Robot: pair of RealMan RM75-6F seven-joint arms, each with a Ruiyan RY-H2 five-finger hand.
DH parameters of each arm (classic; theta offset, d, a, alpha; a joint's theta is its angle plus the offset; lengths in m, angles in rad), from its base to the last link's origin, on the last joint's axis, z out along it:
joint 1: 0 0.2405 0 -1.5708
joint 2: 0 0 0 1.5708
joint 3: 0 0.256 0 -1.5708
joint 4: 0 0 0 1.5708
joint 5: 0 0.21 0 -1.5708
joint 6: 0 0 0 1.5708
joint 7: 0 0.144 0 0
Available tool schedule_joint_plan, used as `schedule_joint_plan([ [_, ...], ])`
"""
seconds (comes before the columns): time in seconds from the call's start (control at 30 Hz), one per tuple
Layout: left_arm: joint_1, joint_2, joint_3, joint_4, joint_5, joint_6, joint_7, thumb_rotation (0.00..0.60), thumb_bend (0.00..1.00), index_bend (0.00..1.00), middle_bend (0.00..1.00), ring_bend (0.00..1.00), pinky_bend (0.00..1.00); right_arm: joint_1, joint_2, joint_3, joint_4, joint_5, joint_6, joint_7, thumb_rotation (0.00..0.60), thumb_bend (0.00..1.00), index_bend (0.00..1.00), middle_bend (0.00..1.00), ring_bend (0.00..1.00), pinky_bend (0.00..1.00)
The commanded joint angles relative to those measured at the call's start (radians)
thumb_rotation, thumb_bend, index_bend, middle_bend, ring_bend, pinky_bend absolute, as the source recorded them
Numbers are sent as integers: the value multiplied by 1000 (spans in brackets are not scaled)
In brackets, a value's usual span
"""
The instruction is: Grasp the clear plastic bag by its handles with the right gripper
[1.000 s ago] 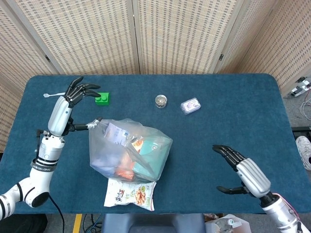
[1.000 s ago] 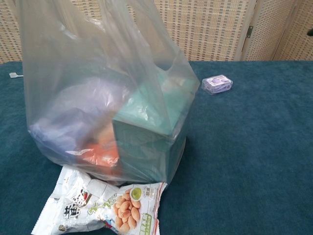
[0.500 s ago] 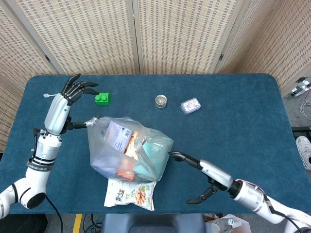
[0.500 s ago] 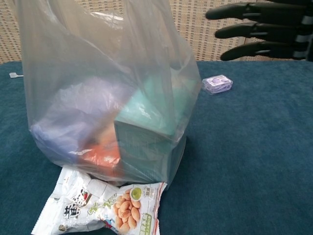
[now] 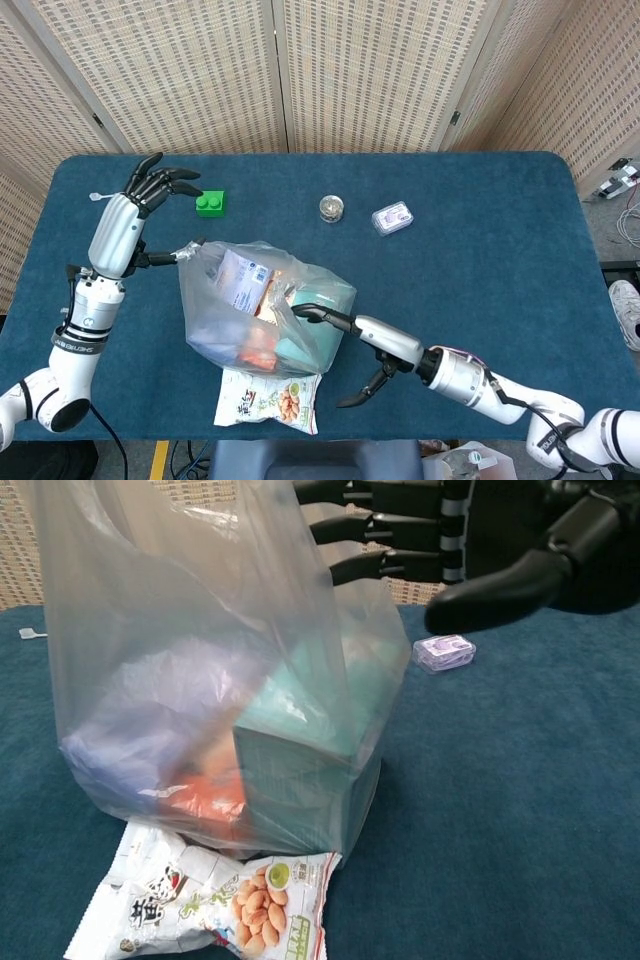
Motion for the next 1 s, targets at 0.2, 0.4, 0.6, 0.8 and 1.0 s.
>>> schedule_joint_plan([
  [0.2, 4, 11, 4, -14, -4, -4, 14, 600, 206, 348, 254, 207, 46, 66, -83, 60, 35, 90, -46, -51, 600, 76, 0, 13, 0, 98],
  [0.4, 4, 21, 3, -23, -9, -10, 22, 600, 206, 348, 254, 207, 46, 104, -133, 83, 62, 126, -69, -73, 600, 76, 0, 17, 0, 98],
  [0.6, 4, 28, 3, -36, -8, -12, 34, 600, 206, 348, 253, 207, 46, 132, -180, 104, 110, 170, -97, -159, 600, 55, 0, 20, 0, 98],
  [0.8, 5, 34, 6, -53, -11, -17, 49, 600, 206, 347, 253, 207, 46, 146, -241, 134, 132, 233, -118, -296, 600, 0, 0, 45, 0, 98],
  [1.0, 1, 39, 2, -62, -14, -21, 60, 600, 206, 346, 253, 207, 46, 180, -269, 122, 147, 250, -176, -278, 600, 0, 0, 45, 0, 98],
])
